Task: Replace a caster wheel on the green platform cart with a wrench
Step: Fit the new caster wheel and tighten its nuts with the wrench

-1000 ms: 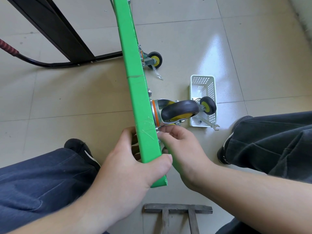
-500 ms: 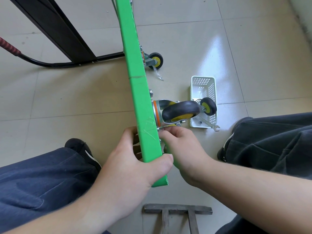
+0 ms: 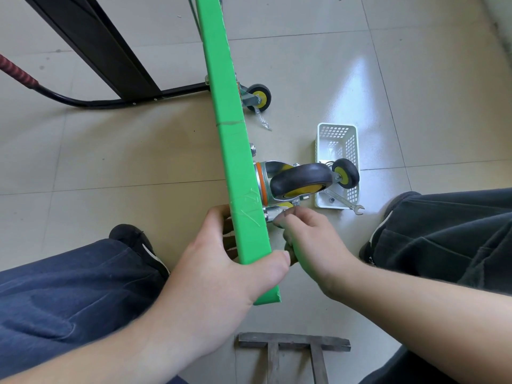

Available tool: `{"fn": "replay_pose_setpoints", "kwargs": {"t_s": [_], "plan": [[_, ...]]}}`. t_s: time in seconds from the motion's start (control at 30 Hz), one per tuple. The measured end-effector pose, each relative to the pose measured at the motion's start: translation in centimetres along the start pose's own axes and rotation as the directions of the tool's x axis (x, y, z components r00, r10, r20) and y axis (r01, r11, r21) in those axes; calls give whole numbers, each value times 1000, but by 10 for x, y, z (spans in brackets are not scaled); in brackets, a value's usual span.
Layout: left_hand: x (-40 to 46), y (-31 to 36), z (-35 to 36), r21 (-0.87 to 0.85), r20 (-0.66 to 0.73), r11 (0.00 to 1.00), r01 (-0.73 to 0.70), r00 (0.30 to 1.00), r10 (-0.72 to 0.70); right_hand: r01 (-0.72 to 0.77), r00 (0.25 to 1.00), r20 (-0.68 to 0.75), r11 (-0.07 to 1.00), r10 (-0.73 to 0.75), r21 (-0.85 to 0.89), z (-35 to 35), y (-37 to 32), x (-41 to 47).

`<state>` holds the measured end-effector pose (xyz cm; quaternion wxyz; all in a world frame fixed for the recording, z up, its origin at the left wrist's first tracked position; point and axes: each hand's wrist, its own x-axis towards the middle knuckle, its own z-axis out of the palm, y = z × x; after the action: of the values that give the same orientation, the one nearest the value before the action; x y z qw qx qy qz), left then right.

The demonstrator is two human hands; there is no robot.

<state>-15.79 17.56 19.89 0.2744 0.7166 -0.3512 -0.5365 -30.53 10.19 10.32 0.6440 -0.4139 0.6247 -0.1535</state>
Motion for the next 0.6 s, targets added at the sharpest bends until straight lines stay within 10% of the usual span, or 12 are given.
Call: {"fn": "replay_pose_setpoints", "kwargs": {"t_s": [0.33,0.6], "plan": [[-1,1,0,-5,27,1000,30,999,-30,-202,963,87,898,255,-390,-34,29,60],[4,3,-6,-5,64,995,97,993,-96,-175,985,-139,640,107,-748,-68,65,125]]}}
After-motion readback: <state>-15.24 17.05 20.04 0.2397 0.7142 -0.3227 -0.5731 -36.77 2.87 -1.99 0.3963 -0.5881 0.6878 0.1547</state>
